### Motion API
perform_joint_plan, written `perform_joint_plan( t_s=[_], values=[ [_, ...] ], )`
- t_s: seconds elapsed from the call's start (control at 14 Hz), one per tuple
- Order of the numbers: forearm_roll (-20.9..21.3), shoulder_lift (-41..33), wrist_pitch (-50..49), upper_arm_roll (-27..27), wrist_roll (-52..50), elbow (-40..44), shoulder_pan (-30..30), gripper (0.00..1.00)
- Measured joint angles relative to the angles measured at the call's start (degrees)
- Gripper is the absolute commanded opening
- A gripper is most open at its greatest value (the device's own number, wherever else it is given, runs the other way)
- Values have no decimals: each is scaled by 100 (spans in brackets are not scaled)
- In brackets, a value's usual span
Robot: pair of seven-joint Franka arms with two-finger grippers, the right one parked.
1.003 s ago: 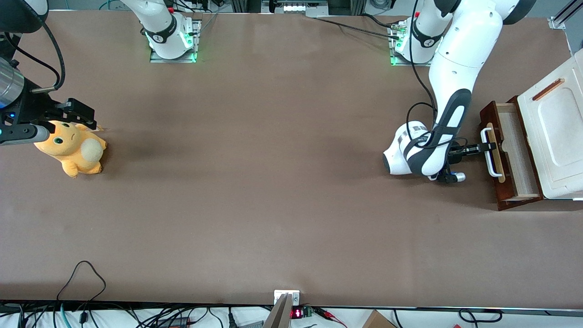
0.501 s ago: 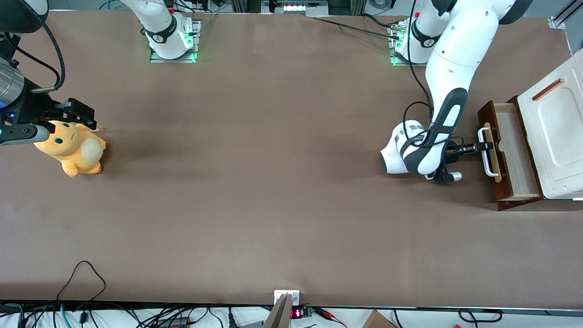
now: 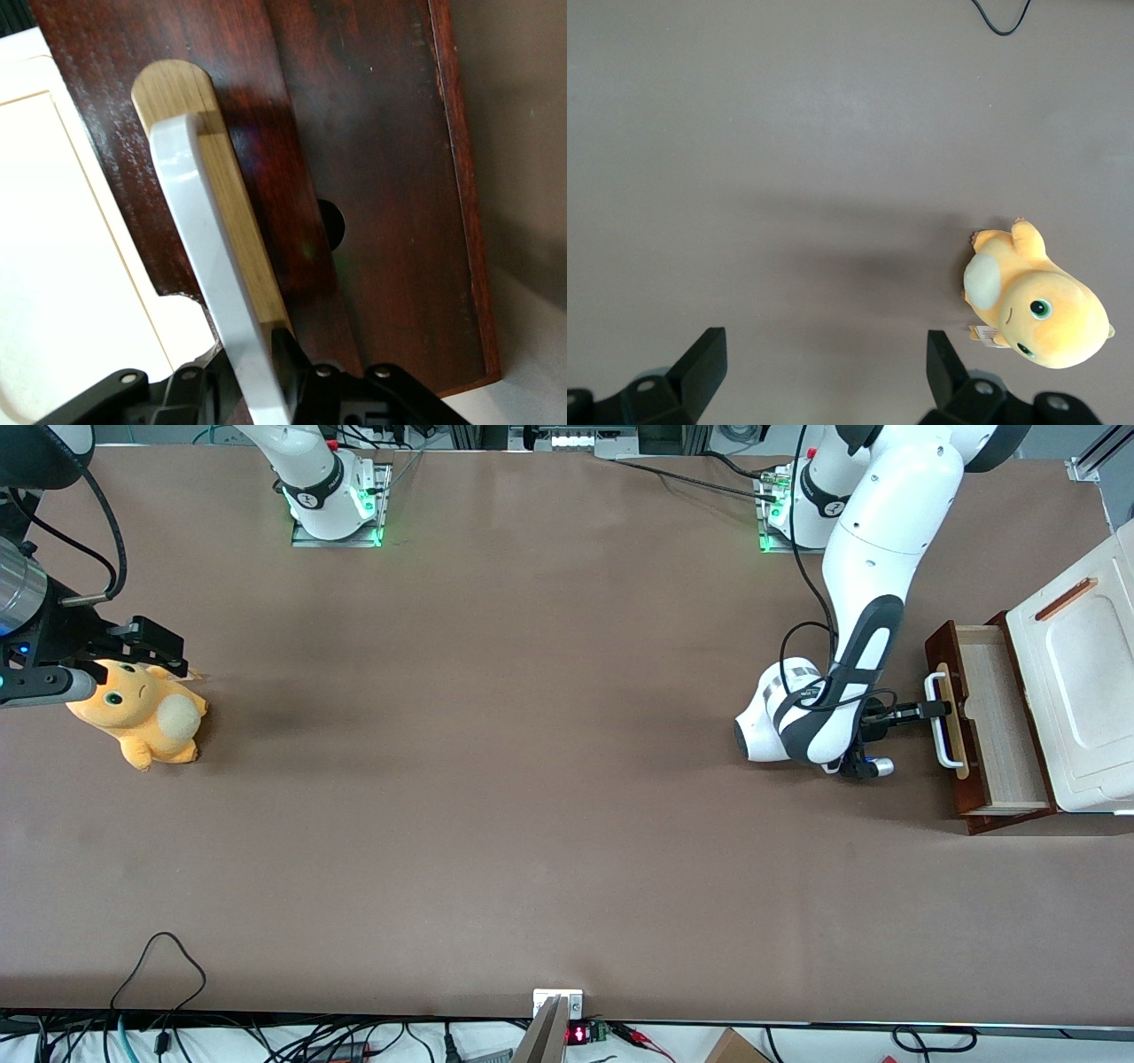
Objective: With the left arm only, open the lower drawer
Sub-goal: 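Keep pulling the drawer outward with the left gripper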
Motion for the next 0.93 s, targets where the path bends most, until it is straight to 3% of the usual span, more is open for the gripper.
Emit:
perform_joint_plan(
  t_s=[0.93],
  values=[
    [-117,29,3,97,0,30,-220,18]
  ],
)
